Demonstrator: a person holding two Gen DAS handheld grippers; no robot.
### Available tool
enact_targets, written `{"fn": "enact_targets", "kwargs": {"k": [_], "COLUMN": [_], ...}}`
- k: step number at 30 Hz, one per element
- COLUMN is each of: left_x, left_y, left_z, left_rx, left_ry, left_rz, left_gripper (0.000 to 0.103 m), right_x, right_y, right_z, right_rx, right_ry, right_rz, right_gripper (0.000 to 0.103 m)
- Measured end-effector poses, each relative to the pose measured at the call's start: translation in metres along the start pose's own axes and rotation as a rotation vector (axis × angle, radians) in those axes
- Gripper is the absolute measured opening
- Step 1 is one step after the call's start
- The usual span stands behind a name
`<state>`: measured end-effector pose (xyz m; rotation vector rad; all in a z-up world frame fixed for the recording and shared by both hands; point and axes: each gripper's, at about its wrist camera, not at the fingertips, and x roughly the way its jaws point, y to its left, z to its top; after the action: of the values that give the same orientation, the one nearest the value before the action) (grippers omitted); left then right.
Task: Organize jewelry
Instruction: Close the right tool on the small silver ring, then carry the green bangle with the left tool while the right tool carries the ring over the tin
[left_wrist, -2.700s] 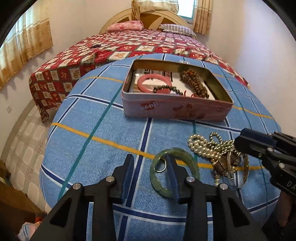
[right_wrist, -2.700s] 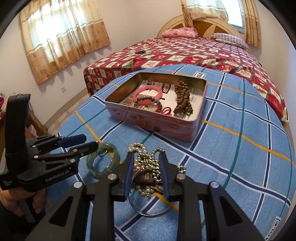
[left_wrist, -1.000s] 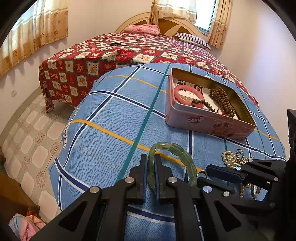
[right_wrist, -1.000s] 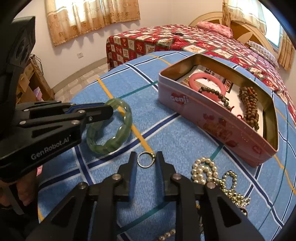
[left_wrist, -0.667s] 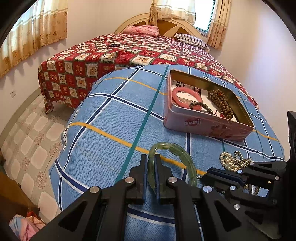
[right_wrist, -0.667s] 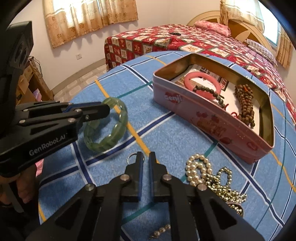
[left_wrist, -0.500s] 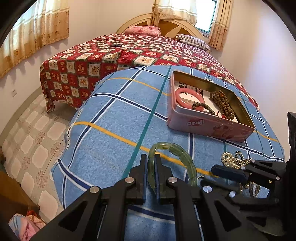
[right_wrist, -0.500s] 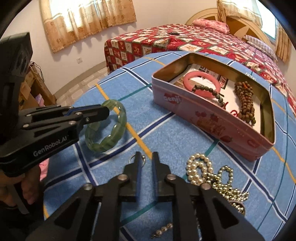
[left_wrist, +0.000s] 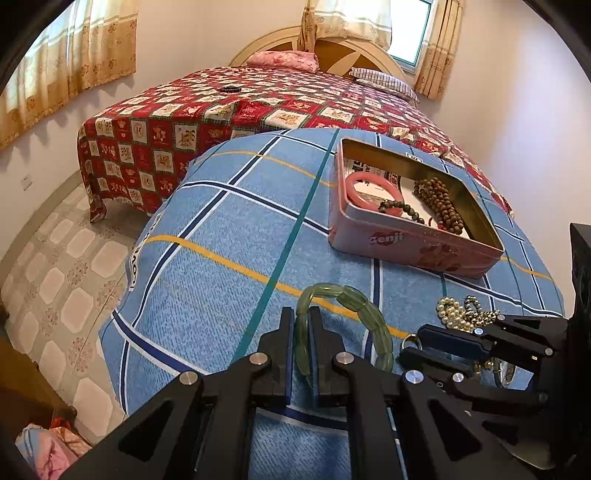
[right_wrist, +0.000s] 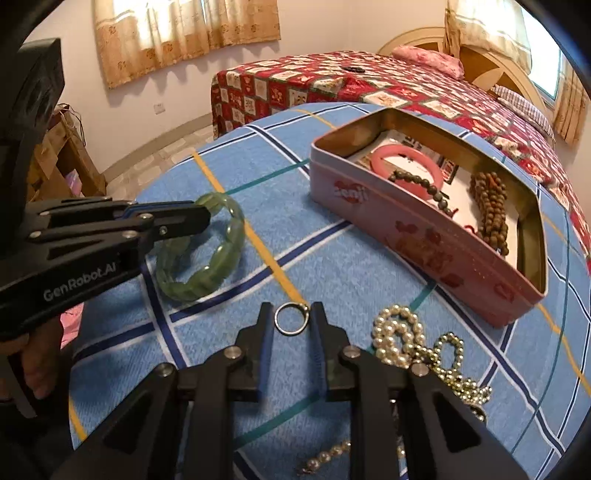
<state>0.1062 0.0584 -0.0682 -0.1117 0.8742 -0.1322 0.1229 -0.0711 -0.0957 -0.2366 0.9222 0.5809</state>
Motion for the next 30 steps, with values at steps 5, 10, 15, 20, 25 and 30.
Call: {"fn": "enact_targets", "kwargs": {"k": [5,10,15,20,25,30], "left_x": [-0.005,-0.010,-0.010,-0.009,0.000,0.016], "left_y": [-0.007,-0.018,-0.029,-0.044,-0.054,-0.063], "left_z": [0.009,0.029,0.052,0.074,0.090,0.102], "left_rx": [0.028,0.071,0.106,0.159,0.186,0.196], "left_ry": [-0.014,-0.039,-0.048,-0.066,-0.063,-0.045], "left_rz": [-0.015,-0.037,-0.073,-0.083,-0.090,-0.102], "left_gripper": [0.006,0.006,0.006,0.006,0.006,0.006], "right_x": [-0.014,-0.038,-0.058,-0.068,-0.071,-0.067], "right_y": [-0.003,-0.016,-0.035,-0.059,-0.082,-0.099], "right_z": [0.002,0.012,0.024,0.036,0.045,0.045], "right_rx": [0.007,0.025,0.055,0.089,0.125,0.145], "right_ry": [-0.030,-0.091,-0.149,-0.188,-0.208,-0.204], "right_rz": [-0.001,-0.013,-0.044,-0.087,-0.122,-0.143], "right_gripper": [0.023,0.023,0.023,0.023,0.023,0.023]}}
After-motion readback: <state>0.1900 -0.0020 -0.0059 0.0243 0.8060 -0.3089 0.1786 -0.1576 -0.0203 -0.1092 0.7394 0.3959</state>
